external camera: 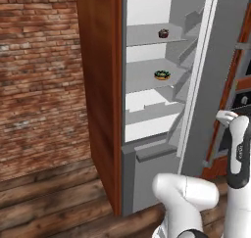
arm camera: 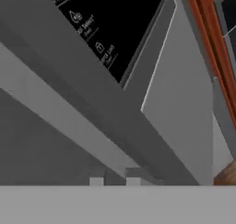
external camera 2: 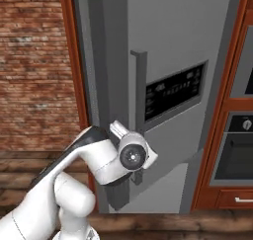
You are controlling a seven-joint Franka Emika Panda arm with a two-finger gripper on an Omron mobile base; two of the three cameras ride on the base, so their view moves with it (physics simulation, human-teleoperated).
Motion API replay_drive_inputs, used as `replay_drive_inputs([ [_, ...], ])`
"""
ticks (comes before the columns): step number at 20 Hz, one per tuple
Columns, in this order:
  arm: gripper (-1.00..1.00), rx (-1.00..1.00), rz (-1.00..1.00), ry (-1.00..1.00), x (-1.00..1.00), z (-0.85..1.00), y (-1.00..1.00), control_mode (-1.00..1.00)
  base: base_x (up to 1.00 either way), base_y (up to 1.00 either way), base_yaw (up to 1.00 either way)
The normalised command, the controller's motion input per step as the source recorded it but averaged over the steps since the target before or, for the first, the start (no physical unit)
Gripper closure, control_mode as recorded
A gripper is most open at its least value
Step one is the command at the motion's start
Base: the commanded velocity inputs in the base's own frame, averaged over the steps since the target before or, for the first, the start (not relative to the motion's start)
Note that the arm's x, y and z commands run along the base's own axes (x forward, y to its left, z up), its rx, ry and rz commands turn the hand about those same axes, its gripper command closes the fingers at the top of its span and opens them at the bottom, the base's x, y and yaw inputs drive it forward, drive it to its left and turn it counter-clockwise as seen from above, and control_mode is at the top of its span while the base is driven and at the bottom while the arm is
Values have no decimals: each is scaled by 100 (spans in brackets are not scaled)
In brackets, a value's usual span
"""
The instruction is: Take the cupcake and donut from the fridge and place them on the empty tray on the dining counter.
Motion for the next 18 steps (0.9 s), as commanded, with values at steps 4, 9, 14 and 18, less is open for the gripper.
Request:
replay_drive_inputs([
  [4,-100,-25,-20,-71,-89,24,99,-100,0,0,0],
  [9,-100,-16,-31,-45,-94,50,53,-100,0,0,0],
  [14,-100,-24,-27,-47,-16,21,100,-100,0,0,0],
  [18,-100,-27,-36,-20,62,-13,100,-100,0,0,0],
])
